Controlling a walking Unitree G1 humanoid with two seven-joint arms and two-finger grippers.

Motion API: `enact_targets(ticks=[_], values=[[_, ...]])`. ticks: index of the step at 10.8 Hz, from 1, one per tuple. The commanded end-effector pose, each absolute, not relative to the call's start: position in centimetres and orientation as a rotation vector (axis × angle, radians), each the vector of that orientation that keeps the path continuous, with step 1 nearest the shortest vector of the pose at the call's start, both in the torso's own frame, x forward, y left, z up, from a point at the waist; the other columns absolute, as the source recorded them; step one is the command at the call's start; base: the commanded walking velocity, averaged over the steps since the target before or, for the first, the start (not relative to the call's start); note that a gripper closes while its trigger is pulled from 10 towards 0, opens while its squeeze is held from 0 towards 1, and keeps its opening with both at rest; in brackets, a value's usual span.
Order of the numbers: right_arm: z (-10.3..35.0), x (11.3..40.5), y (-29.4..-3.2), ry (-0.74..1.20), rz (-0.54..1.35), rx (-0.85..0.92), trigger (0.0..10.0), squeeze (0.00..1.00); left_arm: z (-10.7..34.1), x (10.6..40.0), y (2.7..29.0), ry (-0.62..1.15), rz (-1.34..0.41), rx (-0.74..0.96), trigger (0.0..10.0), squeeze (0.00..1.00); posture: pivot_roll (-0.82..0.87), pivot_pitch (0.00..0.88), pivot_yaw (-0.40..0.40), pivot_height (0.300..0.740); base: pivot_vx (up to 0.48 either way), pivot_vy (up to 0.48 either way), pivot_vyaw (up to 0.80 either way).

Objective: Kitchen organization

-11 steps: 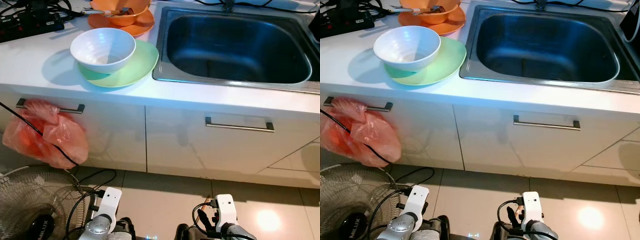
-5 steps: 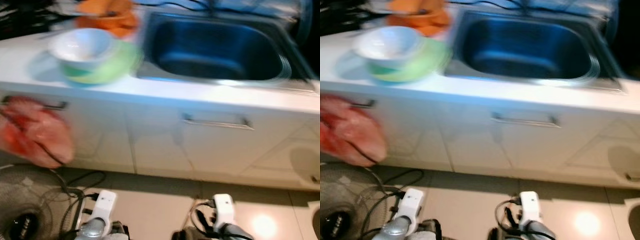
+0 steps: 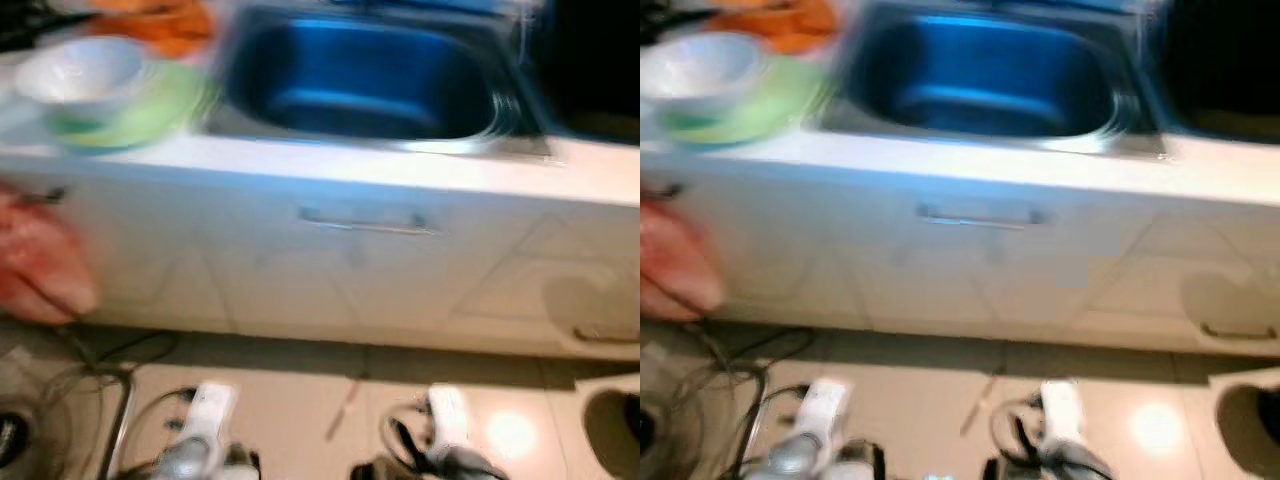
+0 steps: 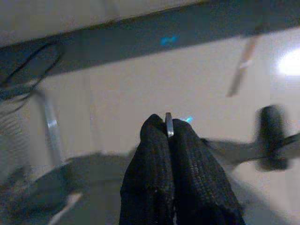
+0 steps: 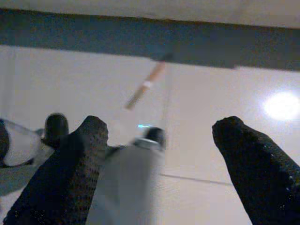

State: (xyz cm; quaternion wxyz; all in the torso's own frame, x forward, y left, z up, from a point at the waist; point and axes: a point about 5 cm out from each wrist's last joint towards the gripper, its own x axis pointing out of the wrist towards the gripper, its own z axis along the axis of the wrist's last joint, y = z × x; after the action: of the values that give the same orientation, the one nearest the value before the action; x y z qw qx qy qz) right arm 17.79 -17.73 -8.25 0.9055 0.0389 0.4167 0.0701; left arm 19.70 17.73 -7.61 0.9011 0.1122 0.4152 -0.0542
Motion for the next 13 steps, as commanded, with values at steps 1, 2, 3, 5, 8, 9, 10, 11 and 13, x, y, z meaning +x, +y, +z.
enact_targets(ticks=[1, 2, 3, 5, 8, 9, 10, 11, 13], values=[[-8.38, 17.67, -17.39, 0.871, 0.147, 0.091, 10.0, 0.0, -7.96, 18.92, 18.4, 0.888, -0.101, 0.243, 10.0, 0.0, 0.09, 0.205, -0.042, 0.74, 0.0, -0.274, 0.0], [-8.38, 17.66, -17.41, 0.871, 0.145, 0.091, 10.0, 0.0, -7.91, 19.04, 18.29, 0.883, -0.101, 0.241, 10.0, 0.0, 0.09, 0.206, -0.042, 0.74, 0.0, 0.0, 0.0], [-8.38, 17.66, -17.44, 0.872, 0.145, 0.091, 10.0, 0.0, -7.85, 19.17, 18.16, 0.877, -0.104, 0.239, 10.0, 0.0, 0.09, 0.206, -0.043, 0.74, 0.0, 0.0, 0.0], [-8.37, 17.67, -17.49, 0.872, 0.147, 0.089, 10.0, 0.0, -7.8, 19.26, 18.12, 0.872, -0.105, 0.241, 10.0, 0.0, 0.09, 0.207, -0.045, 0.74, 0.0, -0.163, 0.0], [-8.36, 17.69, -17.46, 0.872, 0.15, 0.09, 10.0, 0.0, -7.76, 19.33, 18.07, 0.869, -0.105, 0.243, 10.0, 0.0, 0.09, 0.206, -0.044, 0.74, 0.0, -0.425, 0.0], [-8.36, 17.67, -17.46, 0.871, 0.149, 0.09, 10.0, 0.0, -7.77, 19.32, 18.05, 0.869, -0.107, 0.244, 10.0, 0.0, 0.08, 0.204, -0.043, 0.74, 0.0, -0.428, 0.0], [-8.38, 17.63, -17.46, 0.872, 0.147, 0.091, 10.0, 0.0, -7.79, 19.28, 18.0, 0.869, -0.111, 0.246, 10.0, 0.0, 0.08, 0.204, -0.042, 0.74, 0.0, -0.428, 0.0], [-8.39, 17.62, -17.45, 0.872, 0.146, 0.092, 10.0, 0.0, -7.78, 19.29, 17.98, 0.868, -0.112, 0.247, 10.0, 0.0, 0.09, 0.203, -0.043, 0.74, 0.0, -0.435, 0.0], [-8.39, 17.6, -17.46, 0.873, 0.148, 0.09, 10.0, 0.0, -7.73, 19.37, 17.98, 0.864, -0.11, 0.245, 10.0, 0.0, 0.09, 0.2, -0.045, 0.74, 0.0, -0.446, 0.0]])
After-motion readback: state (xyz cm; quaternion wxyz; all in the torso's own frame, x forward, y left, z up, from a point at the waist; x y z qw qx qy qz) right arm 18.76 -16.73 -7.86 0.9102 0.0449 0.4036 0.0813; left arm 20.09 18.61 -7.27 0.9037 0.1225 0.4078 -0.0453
